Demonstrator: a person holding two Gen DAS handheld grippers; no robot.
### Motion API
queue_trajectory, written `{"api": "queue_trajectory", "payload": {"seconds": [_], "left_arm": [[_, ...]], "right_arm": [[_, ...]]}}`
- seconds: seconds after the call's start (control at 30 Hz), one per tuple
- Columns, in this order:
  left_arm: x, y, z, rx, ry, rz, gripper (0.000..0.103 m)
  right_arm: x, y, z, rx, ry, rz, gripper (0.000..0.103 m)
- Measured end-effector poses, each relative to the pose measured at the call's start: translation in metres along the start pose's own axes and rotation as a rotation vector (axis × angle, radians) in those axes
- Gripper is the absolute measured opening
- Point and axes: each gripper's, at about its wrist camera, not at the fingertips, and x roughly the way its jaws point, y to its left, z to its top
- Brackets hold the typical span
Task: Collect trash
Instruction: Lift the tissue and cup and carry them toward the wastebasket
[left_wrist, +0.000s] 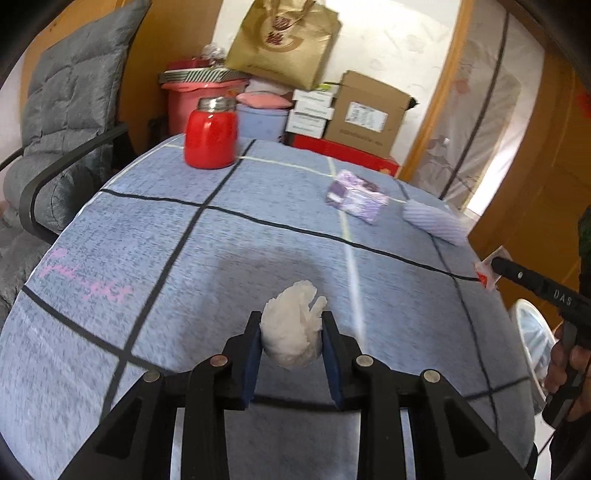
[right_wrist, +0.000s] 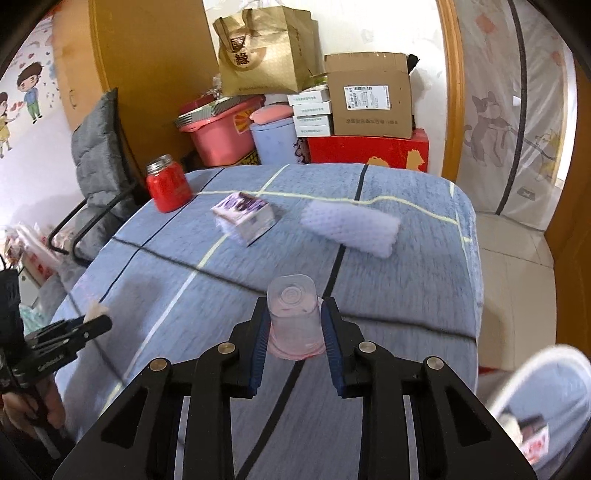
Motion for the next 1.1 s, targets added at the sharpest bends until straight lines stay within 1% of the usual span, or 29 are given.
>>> {"api": "queue_trajectory", "payload": {"seconds": [0.13,0.43,0.73,1.1], "left_arm": [[-0.024,-0.019,-0.010,0.029,-0.018,-0.028,0.031],[-0.065,-0.070,-0.039,0.114,-0.017,-0.094,0.031],[-0.083,-0.118,-0.058,0.187,-0.011,-0.166,0.031],[-0.089,-0.165,-0.064,0.248,-0.006,-0.228,0.031]], "right_arm": [[-0.028,0.007,-0.023,0.006,-0.005,0.012,0.029],[-0.092,0.014,-0.062,0.031,-0.052,0.019,0.029],[-0.134,0.000,-0.094,0.078,-0.075,0.000,0.029],[-0.166,-0.029,-0.107,0.136,-0.128,-0.037,0.029]]}}
